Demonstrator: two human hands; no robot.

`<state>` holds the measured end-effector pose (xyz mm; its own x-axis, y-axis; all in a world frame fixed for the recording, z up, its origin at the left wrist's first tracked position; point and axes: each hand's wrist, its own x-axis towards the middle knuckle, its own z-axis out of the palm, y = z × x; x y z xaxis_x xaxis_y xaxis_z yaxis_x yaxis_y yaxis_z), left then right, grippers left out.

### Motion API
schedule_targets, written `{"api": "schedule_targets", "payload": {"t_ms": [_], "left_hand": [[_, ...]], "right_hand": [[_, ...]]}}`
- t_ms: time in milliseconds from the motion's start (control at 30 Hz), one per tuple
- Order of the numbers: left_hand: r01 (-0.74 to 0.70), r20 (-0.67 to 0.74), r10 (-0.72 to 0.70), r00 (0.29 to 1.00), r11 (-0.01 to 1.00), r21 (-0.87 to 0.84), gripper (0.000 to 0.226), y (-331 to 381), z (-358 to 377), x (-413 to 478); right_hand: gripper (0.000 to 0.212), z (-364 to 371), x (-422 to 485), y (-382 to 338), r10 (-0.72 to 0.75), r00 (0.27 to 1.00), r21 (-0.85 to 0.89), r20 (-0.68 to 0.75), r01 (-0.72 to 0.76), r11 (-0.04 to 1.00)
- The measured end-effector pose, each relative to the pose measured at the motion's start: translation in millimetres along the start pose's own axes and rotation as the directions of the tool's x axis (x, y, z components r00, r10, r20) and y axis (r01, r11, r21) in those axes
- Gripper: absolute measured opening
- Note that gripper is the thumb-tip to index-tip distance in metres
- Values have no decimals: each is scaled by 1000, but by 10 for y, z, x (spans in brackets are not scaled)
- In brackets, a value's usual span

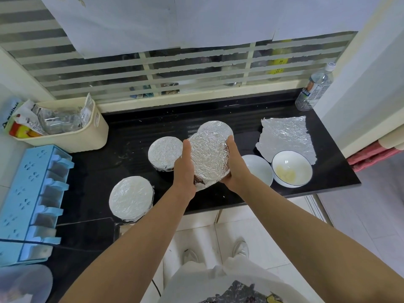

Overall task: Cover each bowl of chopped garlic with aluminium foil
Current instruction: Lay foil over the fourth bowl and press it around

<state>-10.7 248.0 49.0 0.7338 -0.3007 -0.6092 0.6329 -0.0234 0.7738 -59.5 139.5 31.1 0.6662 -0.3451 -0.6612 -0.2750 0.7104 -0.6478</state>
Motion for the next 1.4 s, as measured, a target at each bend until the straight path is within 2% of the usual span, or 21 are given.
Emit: {"api": "schedule_targets", "payload": {"t_ms": [133, 267, 500, 600, 700, 800, 867, 933, 1000, 1067, 1133, 1200, 1300, 1400], "left_hand": [[-7, 38, 7, 999, 1000, -3, 38, 11, 2, -4], [-13, 30, 13, 999, 1000, 7, 49, 25, -2, 4], [-5, 24, 4, 1000, 1000, 27, 54, 34, -4, -12], [13, 24, -14, 1000, 999, 30, 48, 57, 2, -21], [44, 55, -45, 997, 999, 13, 46, 84, -12, -12], [105, 105, -101, 989, 994, -32, 56, 179, -3, -29], [91, 59, -91, 994, 996, 9, 66, 215, -5, 1], [82, -97, -74, 993, 993, 90, 66, 205, -58, 60], [151, -176, -122, 977, 975, 163, 62, 162, -162, 95], [312, -92, -299, 950, 928, 202, 66, 118, -231, 67], [455, 78, -469, 880, 878, 147, 77, 70, -218, 56], [532, 241, -507, 827, 846, -45, 85, 55, -123, 45], [510, 332, -402, 853, 779, -365, 82, 123, 69, 33], [429, 288, -325, 901, 763, -483, 71, 165, 174, 60]], "right_hand": [[61, -7, 20, -7, -17, 1000, 14, 4, 17, 1000], [59, -24, 39, -7, -20, 1000, -31, 14, 20, 999], [65, -65, 88, 3, 1, 1000, -87, 25, 1, 996], [64, -60, 110, -5, 7, 1000, -67, 18, -6, 998], [54, -57, 119, -11, 10, 1000, -47, -5, -11, 999], [53, -59, 137, -5, -1, 998, 22, -60, 3, 1000], [48, -66, 139, -17, -18, 994, 64, -108, 25, 998], [43, -92, 151, -50, -49, 983, 80, -176, 64, 995], [48, -123, 174, -79, -100, 969, 75, -225, 119, 990], [57, -126, 193, -82, -152, 952, 73, -264, 177, 982], [63, -115, 214, -74, -199, 929, 63, -312, 230, 971], [63, -82, 202, -69, -250, 910, 29, -331, 275, 961], [57, -26, 163, -32, -294, 900, -18, -323, 305, 952], [59, 29, 125, 24, -293, 907, -42, -302, 294, 955]]}}
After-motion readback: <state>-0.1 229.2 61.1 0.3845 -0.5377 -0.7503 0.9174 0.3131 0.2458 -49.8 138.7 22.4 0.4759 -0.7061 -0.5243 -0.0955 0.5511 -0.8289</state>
